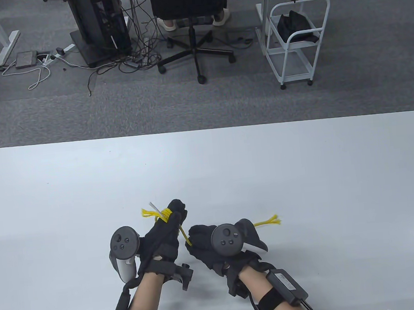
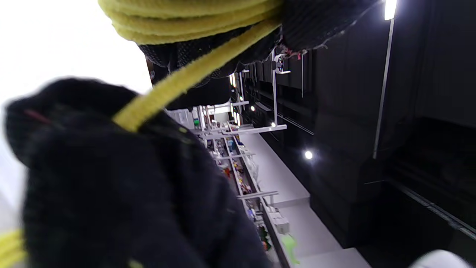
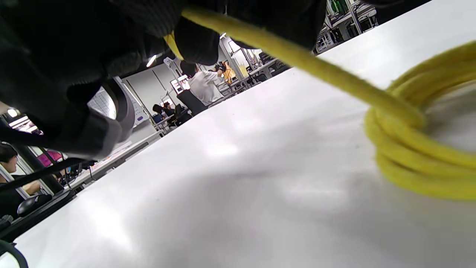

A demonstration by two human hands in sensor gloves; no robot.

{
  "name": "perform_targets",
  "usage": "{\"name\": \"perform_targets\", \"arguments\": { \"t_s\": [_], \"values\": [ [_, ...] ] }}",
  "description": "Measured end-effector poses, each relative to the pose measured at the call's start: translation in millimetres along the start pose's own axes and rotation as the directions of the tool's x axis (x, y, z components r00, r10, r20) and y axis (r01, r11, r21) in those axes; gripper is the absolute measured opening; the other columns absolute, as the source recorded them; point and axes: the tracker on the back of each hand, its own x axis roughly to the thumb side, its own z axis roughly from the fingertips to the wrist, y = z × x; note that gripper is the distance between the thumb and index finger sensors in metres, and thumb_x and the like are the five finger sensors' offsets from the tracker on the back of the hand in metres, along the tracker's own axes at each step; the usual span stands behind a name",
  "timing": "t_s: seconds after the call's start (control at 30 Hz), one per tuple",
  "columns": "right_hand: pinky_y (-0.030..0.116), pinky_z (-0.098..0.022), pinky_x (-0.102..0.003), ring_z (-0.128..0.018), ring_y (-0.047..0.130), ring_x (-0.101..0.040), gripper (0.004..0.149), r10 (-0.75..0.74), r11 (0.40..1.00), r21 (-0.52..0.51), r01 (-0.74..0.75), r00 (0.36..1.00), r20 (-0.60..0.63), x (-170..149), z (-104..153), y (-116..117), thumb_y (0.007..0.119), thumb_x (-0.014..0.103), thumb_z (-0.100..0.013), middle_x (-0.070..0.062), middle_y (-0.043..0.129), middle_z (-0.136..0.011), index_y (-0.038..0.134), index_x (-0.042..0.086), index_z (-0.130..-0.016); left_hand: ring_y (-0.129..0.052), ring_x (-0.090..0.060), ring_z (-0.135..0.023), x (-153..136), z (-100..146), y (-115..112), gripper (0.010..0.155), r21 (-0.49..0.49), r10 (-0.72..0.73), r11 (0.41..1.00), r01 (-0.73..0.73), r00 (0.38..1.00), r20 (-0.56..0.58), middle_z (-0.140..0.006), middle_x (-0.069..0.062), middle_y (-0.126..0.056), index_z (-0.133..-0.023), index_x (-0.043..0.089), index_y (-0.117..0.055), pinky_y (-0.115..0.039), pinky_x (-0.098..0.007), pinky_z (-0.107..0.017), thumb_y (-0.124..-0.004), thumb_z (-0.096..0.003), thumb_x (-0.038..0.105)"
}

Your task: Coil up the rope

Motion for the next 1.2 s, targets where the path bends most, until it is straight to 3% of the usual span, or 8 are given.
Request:
{"name": "perform_targets", "arguments": {
  "t_s": [0.17,0.33,0.67,0.9,1.2],
  "values": [
    [0.046,-0.066,-0.077,-0.093,0.067,-0.05,0.041,0.008,1.0,0.011,-0.008,1.0,-0.012,0.1,0.2,0.2,0.066,0.039,-0.06,-0.021,0.057,-0.111,0.071,0.018,-0.095,-0.084,-0.03,-0.098,1.5,-0.2,-6.6,0.053,-0.081,0.137,0.988,-0.133,0.99,0.04,-0.116,-0.012,-0.069,-0.11,0.023,-0.062,-0.069,-0.037,-0.073,-0.058,-0.0623,0.047],
    [0.046,-0.065,-0.077,-0.093,0.067,-0.051,0.041,0.022,1.0,0.006,-0.022,0.999,-0.034,-2.4,1.2,-2.6,0.065,0.039,-0.06,-0.021,0.057,-0.111,0.07,0.018,-0.095,-0.094,-0.029,-0.09,0.6,-0.6,-14.6,0.055,-0.161,0.315,0.938,-0.306,0.949,0.032,-0.11,-0.013,-0.078,-0.108,0.022,-0.067,-0.076,-0.035,-0.068,-0.057,-0.0616,0.049],
    [0.046,-0.066,-0.077,-0.093,0.067,-0.051,0.042,0.096,0.992,-0.071,-0.106,0.986,-0.133,-14.7,6.4,-15.7,0.066,0.039,-0.06,-0.021,0.058,-0.11,0.07,0.016,-0.095,-0.108,-0.027,-0.066,-0.8,-3.4,-24.9,0.057,-0.269,0.262,0.929,-0.255,0.965,-0.008,-0.091,-0.017,-0.097,-0.098,0.017,-0.083,-0.085,-0.035,-0.053,-0.056,-0.0619,0.052],
    [0.046,-0.066,-0.077,-0.093,0.067,-0.05,0.042,0.148,0.978,-0.121,-0.173,0.97,-0.192,-18.8,9.6,-22.8,0.067,0.038,-0.06,-0.021,0.059,-0.11,0.07,0.015,-0.095,-0.11,-0.027,-0.06,-2.5,-5.2,-28.9,0.058,-0.352,0.2,0.91,-0.218,0.976,-0.086,-0.086,-0.018,-0.1,-0.095,0.016,-0.086,-0.087,-0.035,-0.05,-0.055,-0.0622,0.052],
    [0.046,-0.066,-0.077,-0.092,0.068,-0.05,0.041,0.104,0.965,-0.212,-0.152,0.969,-0.222,-26.2,15.9,-37.9,0.069,0.038,-0.059,-0.02,0.059,-0.11,0.07,0.016,-0.094,-0.112,-0.027,-0.056,-5.3,-8.0,-32.3,0.059,-0.485,0.151,0.85,-0.205,0.977,-0.148,-0.082,-0.018,-0.103,-0.092,0.015,-0.089,-0.087,-0.035,-0.048,-0.055,-0.0626,0.053]
  ]
}}
